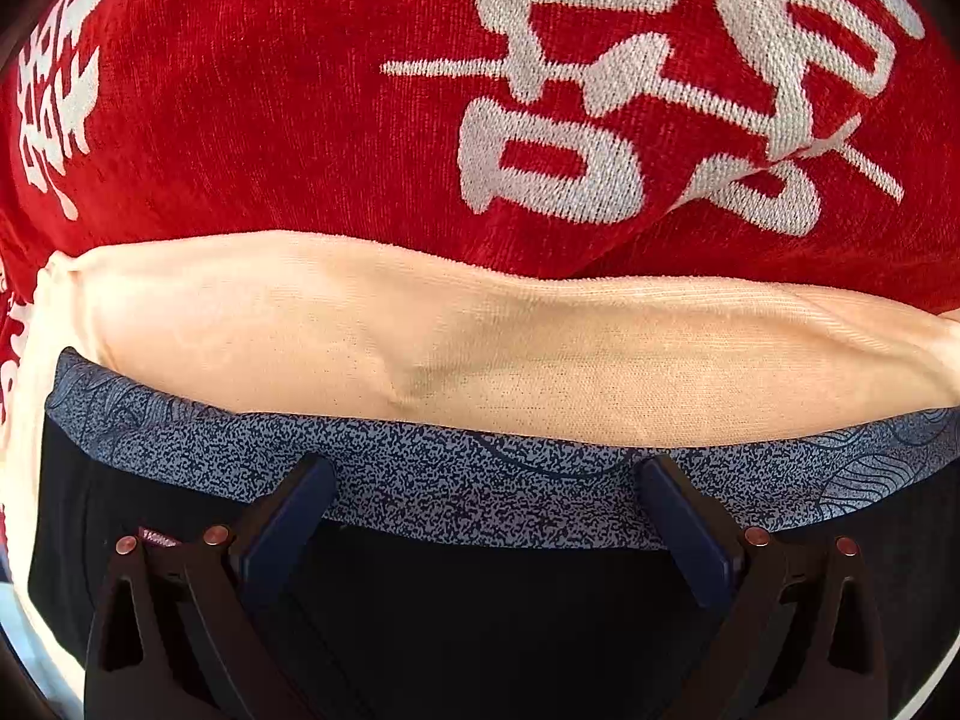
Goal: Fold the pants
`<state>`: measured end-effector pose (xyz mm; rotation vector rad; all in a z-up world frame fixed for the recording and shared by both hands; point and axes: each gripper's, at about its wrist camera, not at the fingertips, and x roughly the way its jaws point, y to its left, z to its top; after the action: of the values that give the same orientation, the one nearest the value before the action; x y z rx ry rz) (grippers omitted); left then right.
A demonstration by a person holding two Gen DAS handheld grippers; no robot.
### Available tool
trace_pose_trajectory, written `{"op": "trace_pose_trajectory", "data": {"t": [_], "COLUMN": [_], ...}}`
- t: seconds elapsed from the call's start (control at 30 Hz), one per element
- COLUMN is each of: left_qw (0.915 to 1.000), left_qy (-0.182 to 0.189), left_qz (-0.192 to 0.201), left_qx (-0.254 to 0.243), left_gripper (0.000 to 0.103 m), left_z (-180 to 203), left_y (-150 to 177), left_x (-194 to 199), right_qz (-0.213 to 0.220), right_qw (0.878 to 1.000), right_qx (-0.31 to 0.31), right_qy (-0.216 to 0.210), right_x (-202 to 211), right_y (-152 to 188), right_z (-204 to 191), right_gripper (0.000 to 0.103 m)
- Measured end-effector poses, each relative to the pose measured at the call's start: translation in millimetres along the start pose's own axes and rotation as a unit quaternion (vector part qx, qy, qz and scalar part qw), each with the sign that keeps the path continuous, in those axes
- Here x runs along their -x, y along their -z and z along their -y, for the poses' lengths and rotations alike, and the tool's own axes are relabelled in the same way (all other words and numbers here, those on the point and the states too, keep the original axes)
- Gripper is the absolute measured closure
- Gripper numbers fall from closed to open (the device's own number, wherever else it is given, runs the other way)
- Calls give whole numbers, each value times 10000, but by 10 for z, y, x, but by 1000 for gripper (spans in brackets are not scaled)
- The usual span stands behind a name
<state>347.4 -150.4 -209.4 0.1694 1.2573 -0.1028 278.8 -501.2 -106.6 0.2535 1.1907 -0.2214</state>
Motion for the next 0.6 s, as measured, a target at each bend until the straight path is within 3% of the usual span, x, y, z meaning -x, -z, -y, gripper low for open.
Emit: {"op": "trace_pose_trajectory", "data": {"t": [0.13,0.2,0.43,0.6], "left_qw": [9995,9992,9951,9892], "left_qy": [-222,-138,461,545], "left_qz": [-13,36,-195,-534], "left_qx": [-243,-386,-849,-1248], "left_gripper": [0,0,0,0], "left_z": [509,580,1162,1678], "left_y": [-112,-80,374,881], "left_x": [359,533,957,799], "right_qz": [-3,-43,-371,-709], "right_qw": [9962,9928,9829,9719], "right_qx": [-850,-1188,-1728,-2131], "right_qy": [209,147,-515,-711], "right_x": [284,470,903,987], "right_y": [98,233,961,1487], "right_z": [514,622,600,679], "right_gripper": [70,44,41,40]}}
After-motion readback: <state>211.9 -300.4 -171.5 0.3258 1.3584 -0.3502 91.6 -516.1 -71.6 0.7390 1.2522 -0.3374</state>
